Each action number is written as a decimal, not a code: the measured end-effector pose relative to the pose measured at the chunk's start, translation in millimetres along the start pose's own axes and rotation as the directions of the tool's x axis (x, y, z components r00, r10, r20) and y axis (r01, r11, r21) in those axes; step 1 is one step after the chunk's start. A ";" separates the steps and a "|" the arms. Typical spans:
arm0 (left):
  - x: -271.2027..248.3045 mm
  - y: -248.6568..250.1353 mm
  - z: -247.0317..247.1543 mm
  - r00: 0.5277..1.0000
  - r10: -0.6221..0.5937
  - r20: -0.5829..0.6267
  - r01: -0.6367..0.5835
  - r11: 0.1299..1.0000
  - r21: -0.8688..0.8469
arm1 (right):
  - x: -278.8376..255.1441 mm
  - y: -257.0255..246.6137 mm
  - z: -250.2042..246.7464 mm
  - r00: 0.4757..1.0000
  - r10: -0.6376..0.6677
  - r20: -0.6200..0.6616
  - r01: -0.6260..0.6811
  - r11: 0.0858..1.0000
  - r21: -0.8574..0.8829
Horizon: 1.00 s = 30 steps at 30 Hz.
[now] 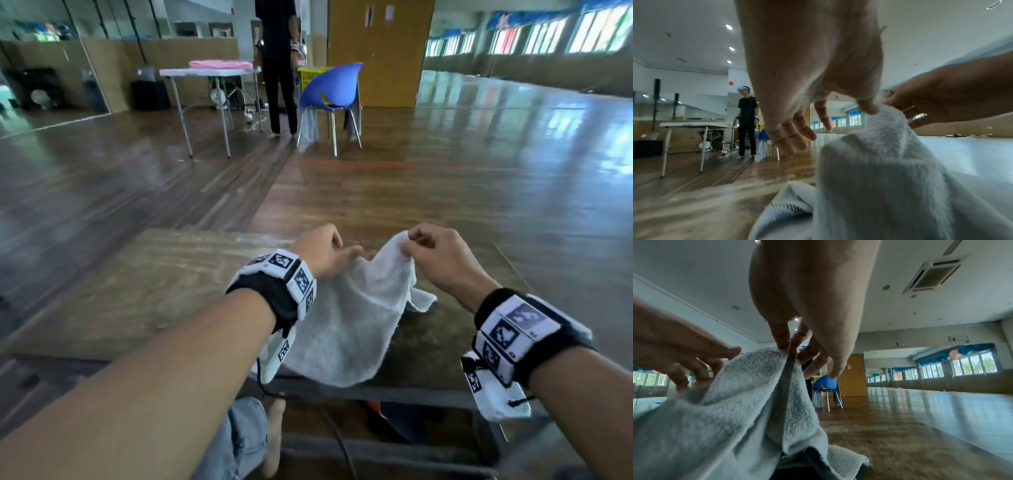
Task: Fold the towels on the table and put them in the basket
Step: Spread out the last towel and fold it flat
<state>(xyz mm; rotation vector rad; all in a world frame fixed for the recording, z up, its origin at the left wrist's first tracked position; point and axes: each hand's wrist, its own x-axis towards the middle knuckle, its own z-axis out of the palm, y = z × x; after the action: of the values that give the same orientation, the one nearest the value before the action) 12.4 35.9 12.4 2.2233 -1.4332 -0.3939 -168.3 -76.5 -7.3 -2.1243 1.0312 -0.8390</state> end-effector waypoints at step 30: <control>-1.2 44.8 -8.0 0.934 0.346 -0.085 -0.354 0.926 -0.130 | 10.2 -20.4 -26.1 0.976 -0.217 -0.013 0.217 0.975 0.044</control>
<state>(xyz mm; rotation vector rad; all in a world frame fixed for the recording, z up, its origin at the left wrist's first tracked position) -19.2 23.1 42.7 1.8024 -1.6728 -0.2941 -174.3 -81.5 26.5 -2.2237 0.7848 -0.9653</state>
